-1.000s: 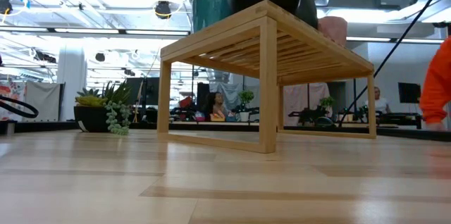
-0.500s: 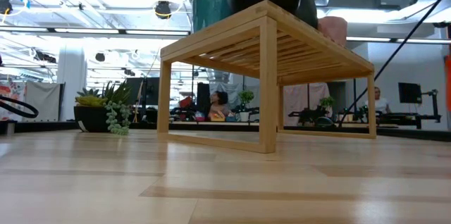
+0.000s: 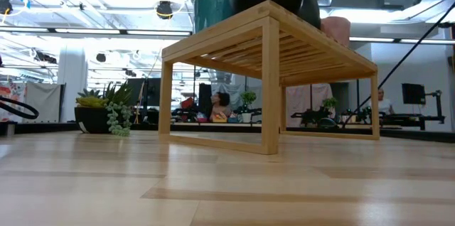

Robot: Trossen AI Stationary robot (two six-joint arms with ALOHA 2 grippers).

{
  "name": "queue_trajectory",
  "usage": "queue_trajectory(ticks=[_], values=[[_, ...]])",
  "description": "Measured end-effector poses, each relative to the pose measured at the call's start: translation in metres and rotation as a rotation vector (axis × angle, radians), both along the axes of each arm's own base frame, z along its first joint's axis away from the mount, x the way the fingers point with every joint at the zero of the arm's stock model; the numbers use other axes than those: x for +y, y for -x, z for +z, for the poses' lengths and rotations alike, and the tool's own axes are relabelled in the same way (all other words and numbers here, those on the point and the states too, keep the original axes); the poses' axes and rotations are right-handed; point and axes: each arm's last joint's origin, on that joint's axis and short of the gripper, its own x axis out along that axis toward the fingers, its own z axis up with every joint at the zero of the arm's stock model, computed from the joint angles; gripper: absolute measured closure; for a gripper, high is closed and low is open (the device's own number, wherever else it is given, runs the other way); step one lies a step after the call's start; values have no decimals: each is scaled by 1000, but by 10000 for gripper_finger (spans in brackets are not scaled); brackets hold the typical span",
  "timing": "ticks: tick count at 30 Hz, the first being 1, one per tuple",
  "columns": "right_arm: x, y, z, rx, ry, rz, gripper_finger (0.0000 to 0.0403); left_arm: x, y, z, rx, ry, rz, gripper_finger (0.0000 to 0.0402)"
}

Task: Place coffee mugs
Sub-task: Return to Home Position

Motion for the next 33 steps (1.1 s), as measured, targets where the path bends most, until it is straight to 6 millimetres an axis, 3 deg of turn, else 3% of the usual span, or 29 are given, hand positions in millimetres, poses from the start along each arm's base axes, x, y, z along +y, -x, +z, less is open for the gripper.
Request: queue_trajectory(ticks=[12, 22, 27, 33], values=[[-16, 27, -37, 14, -21, -78, 172, 3, 8, 5, -11, -26, 14, 245], [-30, 54, -73, -41, -66, -55, 182, 17, 17, 2, 65, -79, 124, 245], [-29, 62, -98, -130, -135, 51, 230, 20, 24, 1, 105, -104, 132, 245], [-23, 61, -113, -260, -138, 236, 351, 18, 25, -19, 63, -183, 43, 285]])
